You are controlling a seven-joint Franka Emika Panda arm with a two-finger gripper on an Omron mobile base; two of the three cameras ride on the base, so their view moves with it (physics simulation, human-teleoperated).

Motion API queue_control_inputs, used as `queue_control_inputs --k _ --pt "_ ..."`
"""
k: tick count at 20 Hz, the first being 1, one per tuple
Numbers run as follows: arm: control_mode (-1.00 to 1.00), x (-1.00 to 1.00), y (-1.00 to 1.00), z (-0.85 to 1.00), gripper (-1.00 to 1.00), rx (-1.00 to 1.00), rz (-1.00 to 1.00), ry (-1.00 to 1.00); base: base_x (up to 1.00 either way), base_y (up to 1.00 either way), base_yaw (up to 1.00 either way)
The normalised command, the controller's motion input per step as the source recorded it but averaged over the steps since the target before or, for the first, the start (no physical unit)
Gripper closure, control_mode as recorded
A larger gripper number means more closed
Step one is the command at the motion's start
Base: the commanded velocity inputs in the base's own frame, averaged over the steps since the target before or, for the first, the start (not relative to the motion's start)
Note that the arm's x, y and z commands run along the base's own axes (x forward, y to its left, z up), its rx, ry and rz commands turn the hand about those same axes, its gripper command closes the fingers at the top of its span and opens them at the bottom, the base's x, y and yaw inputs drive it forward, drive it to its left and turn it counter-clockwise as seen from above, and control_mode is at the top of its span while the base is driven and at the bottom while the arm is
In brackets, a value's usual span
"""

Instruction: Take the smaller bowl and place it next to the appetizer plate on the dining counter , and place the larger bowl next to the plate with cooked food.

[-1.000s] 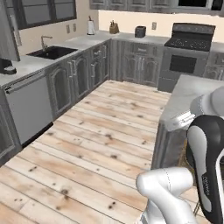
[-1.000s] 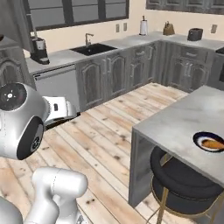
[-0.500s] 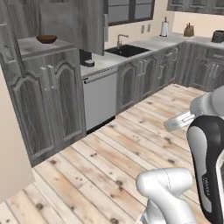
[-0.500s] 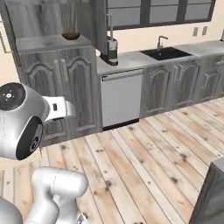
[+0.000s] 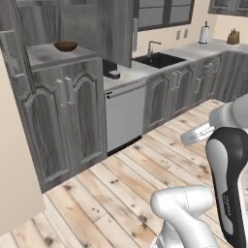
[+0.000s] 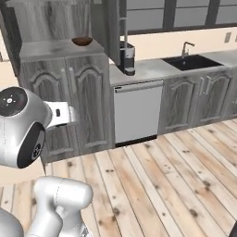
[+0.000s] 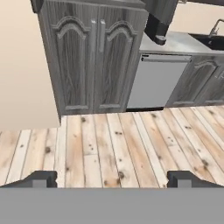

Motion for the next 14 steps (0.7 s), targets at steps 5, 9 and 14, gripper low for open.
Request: queue_control_inputs --k 5,9,14 --pt "1.0 0.0 0.0 0.0 -1.0 0.0 0.0 0.0 0.68 -0.08 0.03" --pt "1.0 0.0 0.0 0.0 -1.0 0.0 0.0 0.0 0.78 0.08 0.08" --pt "1.0 0.0 0.0 0.0 -1.0 0.0 0.0 0.0 0.98 0.04 0.12"
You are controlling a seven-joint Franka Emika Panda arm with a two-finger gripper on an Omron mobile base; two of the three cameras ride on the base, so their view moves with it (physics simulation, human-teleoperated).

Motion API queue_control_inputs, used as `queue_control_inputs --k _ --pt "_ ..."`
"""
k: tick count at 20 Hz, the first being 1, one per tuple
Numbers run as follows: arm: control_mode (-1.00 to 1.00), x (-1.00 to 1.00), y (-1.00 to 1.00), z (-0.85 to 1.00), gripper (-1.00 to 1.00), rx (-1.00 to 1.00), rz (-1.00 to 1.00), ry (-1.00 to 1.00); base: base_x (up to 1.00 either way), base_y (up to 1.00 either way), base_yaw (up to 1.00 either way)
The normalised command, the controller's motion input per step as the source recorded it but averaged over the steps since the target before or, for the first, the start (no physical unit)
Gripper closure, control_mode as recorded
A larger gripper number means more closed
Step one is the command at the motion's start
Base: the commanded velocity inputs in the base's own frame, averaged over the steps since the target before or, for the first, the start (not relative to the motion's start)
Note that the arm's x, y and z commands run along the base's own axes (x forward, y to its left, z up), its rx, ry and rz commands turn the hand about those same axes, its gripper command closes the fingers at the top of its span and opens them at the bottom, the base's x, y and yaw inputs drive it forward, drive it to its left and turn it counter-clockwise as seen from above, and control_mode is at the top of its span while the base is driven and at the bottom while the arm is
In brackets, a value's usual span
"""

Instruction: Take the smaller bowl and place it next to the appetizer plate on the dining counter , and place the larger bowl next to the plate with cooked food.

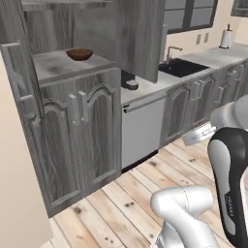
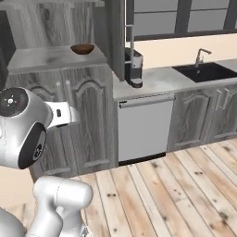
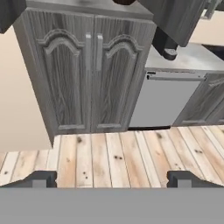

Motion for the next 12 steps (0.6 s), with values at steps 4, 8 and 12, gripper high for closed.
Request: queue_control_inputs --k 4,8,12 --pt "1.0 0.0 0.0 0.0 -1.0 0.0 0.0 0.0 0.99 0.0 0.08" --pt "1.0 0.0 0.0 0.0 -1.0 0.0 0.0 0.0 0.9 0.06 0.08" --pt "1.0 0.0 0.0 0.0 -1.0 0.0 0.0 0.0 0.81 0.09 0.07"
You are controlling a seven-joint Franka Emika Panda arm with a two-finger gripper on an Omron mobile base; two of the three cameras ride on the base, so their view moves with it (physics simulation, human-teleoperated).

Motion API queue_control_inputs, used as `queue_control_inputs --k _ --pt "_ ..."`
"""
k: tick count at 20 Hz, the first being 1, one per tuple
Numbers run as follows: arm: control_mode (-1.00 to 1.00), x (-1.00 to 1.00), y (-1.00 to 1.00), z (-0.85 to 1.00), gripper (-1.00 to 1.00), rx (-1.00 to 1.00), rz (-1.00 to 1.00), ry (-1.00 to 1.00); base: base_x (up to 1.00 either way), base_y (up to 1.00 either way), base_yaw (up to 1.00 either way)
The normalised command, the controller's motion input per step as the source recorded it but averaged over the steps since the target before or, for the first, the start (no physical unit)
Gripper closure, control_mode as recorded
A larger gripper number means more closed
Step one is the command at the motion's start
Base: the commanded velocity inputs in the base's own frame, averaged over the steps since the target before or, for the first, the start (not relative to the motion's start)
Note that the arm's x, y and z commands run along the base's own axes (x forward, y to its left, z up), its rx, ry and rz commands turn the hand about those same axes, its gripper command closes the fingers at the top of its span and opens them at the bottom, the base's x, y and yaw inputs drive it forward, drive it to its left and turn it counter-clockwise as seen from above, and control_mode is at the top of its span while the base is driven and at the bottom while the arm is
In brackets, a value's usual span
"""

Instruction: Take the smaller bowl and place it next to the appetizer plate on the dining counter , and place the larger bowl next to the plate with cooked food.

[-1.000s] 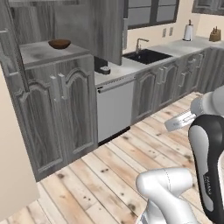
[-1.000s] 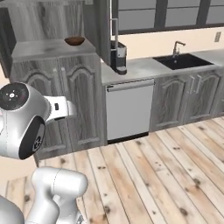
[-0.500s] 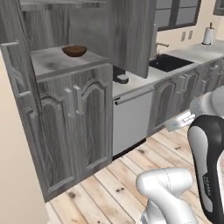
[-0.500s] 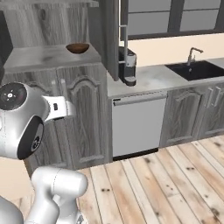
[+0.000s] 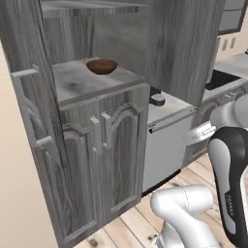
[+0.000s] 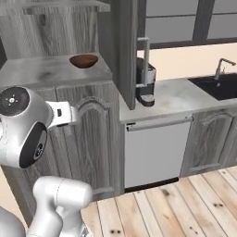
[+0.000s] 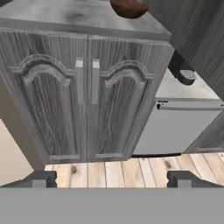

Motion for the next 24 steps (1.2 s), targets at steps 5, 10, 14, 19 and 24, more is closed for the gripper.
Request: queue_control_inputs --k 5,10,14,19,24 --pt "1.0 0.0 0.0 0.0 -1.0 0.0 0.0 0.0 0.85 0.01 0.05" --pt "1.0 0.0 0.0 0.0 -1.0 0.0 0.0 0.0 1.0 0.0 0.11" --pt "1.0 0.0 0.0 0.0 -1.0 0.0 0.0 0.0 0.91 0.0 0.1" --pt "1.0 0.0 0.0 0.0 -1.0 0.0 0.0 0.0 0.69 0.0 0.05" --pt "1.0 0.0 0.0 0.0 -1.0 0.0 0.0 0.0 0.27 0.0 0.0"
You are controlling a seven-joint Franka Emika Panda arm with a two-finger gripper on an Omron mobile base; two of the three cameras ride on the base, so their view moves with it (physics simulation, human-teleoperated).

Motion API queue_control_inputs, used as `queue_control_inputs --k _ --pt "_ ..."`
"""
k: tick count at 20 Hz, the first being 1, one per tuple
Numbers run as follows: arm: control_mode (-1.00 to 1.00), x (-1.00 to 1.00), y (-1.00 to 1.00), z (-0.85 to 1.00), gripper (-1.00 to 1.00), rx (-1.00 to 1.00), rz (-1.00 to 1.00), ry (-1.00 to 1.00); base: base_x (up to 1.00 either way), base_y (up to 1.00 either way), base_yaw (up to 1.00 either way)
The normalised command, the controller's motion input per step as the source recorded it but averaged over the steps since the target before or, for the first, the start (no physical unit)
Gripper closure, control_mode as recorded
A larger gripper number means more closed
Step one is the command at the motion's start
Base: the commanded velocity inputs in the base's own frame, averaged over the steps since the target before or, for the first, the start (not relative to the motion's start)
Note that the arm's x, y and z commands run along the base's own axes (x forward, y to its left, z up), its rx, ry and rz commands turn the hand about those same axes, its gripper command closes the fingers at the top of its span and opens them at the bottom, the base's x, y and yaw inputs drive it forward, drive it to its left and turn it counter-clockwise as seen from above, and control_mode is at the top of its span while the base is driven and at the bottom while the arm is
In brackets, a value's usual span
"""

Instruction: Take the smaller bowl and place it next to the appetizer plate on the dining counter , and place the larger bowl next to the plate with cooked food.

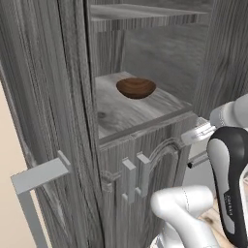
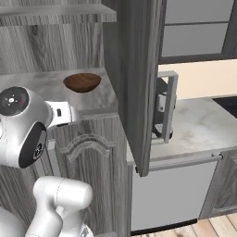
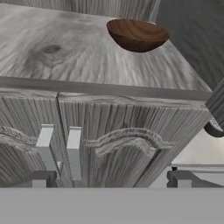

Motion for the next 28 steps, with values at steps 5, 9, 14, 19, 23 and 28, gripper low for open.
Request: queue_control_inputs --k 5,9,14,19,23,28 --pt "-1.0 0.1 0.01 -0.04 -1.0 0.0 0.0 0.0 0.19 0.0 0.0" --pt "-1.0 0.0 0.03 0.0 -1.0 0.0 -0.04 -0.03 0.0 0.0 0.0" --pt "-1.0 -0.01 0.17 0.2 -1.0 0.0 -0.11 -0.12 0.0 0.0 0.0" --pt "-1.0 -0.06 0.12 0.53 -1.0 0.09 -0.06 -0.02 0.0 0.0 0.0" --pt "-1.0 -0.04 0.05 0.35 -1.0 0.27 -0.07 0.07 0.0 0.0 0.0" --pt "-1.0 0.0 0.13 0.02 -1.0 0.35 -0.18 0.15 0.0 0.0 0.0"
